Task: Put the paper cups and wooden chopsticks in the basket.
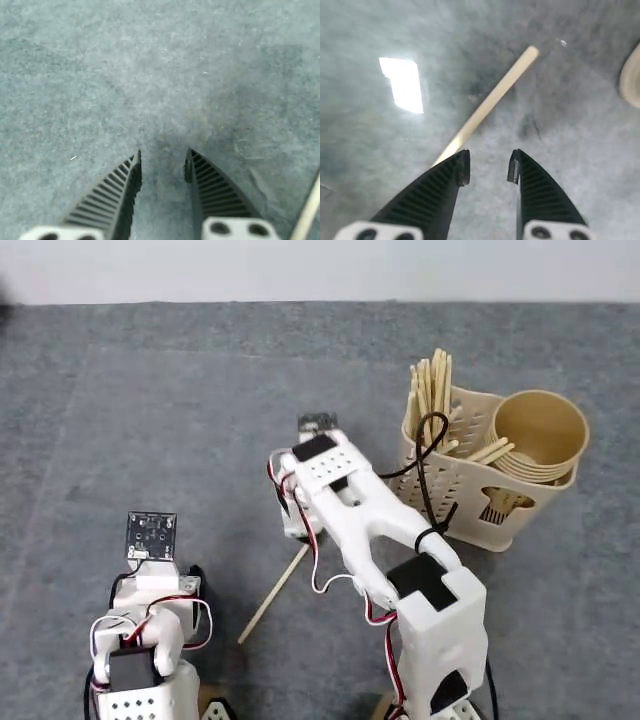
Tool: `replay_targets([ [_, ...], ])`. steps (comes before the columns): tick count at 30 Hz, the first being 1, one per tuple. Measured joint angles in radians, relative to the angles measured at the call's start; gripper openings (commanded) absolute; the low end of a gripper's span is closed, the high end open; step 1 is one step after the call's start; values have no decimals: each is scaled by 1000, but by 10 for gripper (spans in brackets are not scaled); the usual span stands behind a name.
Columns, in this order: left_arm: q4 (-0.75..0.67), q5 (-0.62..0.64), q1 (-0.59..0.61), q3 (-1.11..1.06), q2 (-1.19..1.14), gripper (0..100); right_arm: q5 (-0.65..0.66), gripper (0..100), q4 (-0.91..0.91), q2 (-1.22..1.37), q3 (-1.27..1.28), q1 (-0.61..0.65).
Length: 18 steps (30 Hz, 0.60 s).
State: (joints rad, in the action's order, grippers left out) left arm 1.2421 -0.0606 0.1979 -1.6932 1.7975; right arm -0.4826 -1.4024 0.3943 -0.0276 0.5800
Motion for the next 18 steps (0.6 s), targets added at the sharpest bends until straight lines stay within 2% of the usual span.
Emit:
replay_targets([
  [7,0,0,0,0,0,142,-18,154,-49,12,-84,2],
  [18,0,0,0,0,0,142,-64,133,69,153,-84,5],
])
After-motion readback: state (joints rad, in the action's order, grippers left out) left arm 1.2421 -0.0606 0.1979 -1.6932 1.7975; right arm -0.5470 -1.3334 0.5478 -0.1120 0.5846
